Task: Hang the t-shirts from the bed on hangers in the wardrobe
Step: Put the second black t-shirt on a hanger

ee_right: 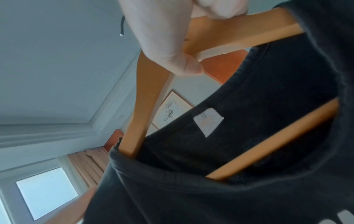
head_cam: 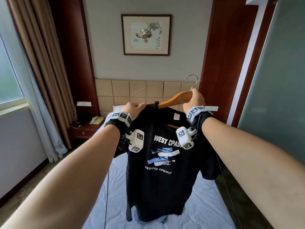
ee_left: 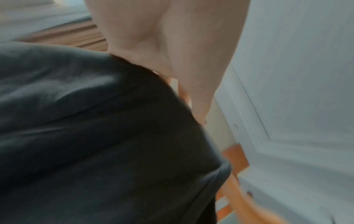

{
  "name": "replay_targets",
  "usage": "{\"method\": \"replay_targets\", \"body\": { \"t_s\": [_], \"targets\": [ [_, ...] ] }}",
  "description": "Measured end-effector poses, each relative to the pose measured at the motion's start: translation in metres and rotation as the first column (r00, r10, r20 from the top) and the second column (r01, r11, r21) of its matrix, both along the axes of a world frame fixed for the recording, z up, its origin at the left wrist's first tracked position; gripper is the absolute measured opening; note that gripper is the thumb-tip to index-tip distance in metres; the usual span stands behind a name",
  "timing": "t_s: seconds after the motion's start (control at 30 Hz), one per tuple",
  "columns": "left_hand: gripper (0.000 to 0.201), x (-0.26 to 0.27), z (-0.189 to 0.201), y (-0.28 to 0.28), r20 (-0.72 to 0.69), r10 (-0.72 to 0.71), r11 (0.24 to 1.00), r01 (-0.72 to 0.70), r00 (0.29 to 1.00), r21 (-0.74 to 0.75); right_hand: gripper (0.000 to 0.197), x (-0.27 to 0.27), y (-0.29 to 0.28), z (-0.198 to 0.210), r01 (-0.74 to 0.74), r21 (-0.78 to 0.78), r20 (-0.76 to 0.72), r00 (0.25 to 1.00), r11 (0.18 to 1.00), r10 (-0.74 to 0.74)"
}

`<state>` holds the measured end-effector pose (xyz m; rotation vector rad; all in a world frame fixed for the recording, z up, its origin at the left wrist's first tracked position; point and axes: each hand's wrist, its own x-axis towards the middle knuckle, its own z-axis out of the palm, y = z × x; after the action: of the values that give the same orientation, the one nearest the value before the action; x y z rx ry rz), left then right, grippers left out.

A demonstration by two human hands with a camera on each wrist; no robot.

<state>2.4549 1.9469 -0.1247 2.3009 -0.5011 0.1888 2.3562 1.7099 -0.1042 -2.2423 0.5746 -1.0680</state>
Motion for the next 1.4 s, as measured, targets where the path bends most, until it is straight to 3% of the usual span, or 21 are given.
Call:
{"method": "replay_targets", "body": {
  "t_s": [0.1, 0.2, 0.4, 0.6, 0.7, 0.83, 0.97, 1.1, 1.2, 1.3, 1.4],
  "targets": [
    [0.040, 0.006, -0.007, 0.009, -0.058, -0.111, 0.971, 0.096, 0.992, -0.221, 0.059, -0.005, -0.004, 0.002, 0.033, 0.025, 0.001, 0.999, 0.999, -0.033],
    [0.032, 0.013, -0.014, 0.016, -0.050, -0.050, 0.919, 0.026, 0.998, -0.393, 0.060, -0.010, -0.006, 0.002, 0.023, 0.006, -0.013, 1.000, 1.000, -0.023],
    [0.031, 0.015, -0.010, 0.022, -0.085, 0.113, 0.876, -0.140, 0.990, -0.462, 0.057, -0.023, -0.009, -0.001, 0.021, 0.087, 0.015, 1.000, 0.996, -0.022],
    [0.036, 0.005, -0.002, 0.023, -0.141, 0.072, 0.917, -0.121, 0.987, -0.379, 0.055, -0.026, 0.000, -0.003, 0.016, 0.119, 0.035, 0.999, 0.993, -0.021],
    [0.038, -0.008, 0.005, 0.021, -0.031, 0.037, 0.978, -0.043, 0.999, -0.204, 0.055, -0.024, 0.005, -0.005, 0.017, 0.104, 0.018, 1.000, 0.994, -0.019],
    [0.040, -0.026, 0.012, 0.011, 0.081, -0.020, 0.996, 0.027, 0.997, -0.086, 0.061, -0.018, 0.016, -0.007, -0.002, 0.066, -0.021, 1.000, 0.998, 0.004],
    [0.011, -0.033, 0.007, 0.010, 0.176, -0.054, 0.986, 0.080, 0.983, -0.143, 0.062, -0.014, 0.029, -0.009, -0.009, 0.018, -0.034, 0.999, 1.000, 0.010],
    [0.019, -0.038, 0.005, 0.013, 0.282, -0.091, 0.962, 0.157, 0.955, -0.223, 0.062, -0.012, 0.033, -0.006, 0.004, -0.001, -0.039, 0.999, 1.000, -0.004],
    [0.035, -0.034, 0.009, 0.016, 0.215, -0.073, 0.925, 0.146, 0.974, -0.351, 0.061, -0.009, 0.034, -0.002, 0.004, 0.002, -0.044, 0.999, 1.000, -0.004],
    [0.043, -0.020, 0.009, 0.024, 0.044, -0.028, 0.989, 0.035, 0.999, -0.146, 0.059, -0.007, 0.038, -0.002, 0.007, 0.015, -0.041, 0.999, 1.000, -0.006],
    [0.036, -0.005, -0.003, 0.035, -0.056, -0.088, 0.995, 0.085, 0.995, -0.060, 0.059, -0.003, 0.038, -0.003, 0.027, 0.039, -0.025, 0.999, 0.999, -0.026]
  ]
}}
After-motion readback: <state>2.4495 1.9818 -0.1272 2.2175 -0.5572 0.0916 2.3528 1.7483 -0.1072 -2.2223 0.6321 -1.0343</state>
